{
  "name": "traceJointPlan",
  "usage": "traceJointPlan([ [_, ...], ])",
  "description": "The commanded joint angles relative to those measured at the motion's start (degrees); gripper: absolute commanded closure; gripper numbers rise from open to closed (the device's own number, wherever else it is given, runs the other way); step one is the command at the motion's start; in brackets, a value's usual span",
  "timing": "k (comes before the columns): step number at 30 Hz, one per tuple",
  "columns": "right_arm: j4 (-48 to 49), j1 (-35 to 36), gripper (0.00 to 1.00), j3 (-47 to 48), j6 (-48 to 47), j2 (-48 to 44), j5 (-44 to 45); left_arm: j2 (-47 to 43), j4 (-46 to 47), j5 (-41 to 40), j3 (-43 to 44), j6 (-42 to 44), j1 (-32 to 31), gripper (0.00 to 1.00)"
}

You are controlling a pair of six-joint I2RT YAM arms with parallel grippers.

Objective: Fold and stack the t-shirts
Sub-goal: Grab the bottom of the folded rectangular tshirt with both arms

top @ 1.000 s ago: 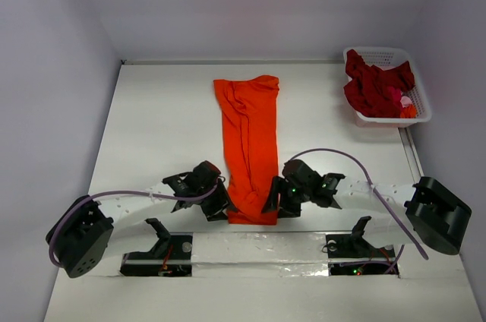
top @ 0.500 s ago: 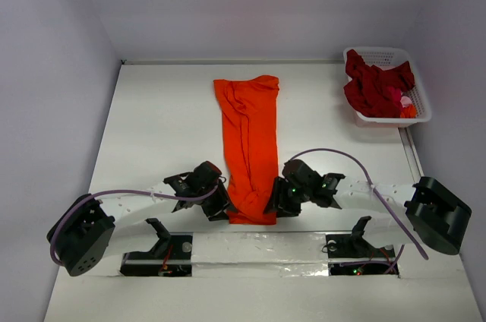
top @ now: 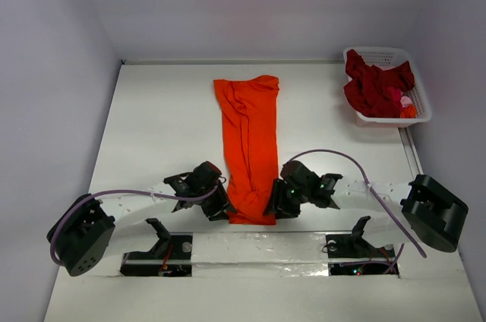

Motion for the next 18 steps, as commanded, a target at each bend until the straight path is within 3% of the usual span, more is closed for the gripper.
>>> traceJointPlan([
  [1, 2.55, 0.48, 0.48, 1.9, -0.37, 0.53, -0.24, 0.4, -0.9, -1.25, -0.37, 0.03, -0.35, 0.67],
  [3, 2.89, 0.48, 0.49, 1.99, -0.37, 0.97, -0.42, 0.83, -0.46, -1.07, -0.37, 0.03, -0.35, 0.67],
  [7, 3.07, 0.48, 0.59, 2.08, -0.46, 1.59, -0.68, 0.93, -0.63, -1.16, -0.2, 0.03, -0.35, 0.68],
  [15, 1.93, 0.48, 0.65, 2.78, -0.73, 1.24, 0.02, 0.75, -1.07, -1.25, -0.11, 0.12, -0.35, 0.71],
  [18, 1.58, 0.48, 0.84, 3.04, -0.99, 1.68, 0.02, 0.92, -1.07, -1.16, 0.15, 0.12, -0.35, 0.78],
])
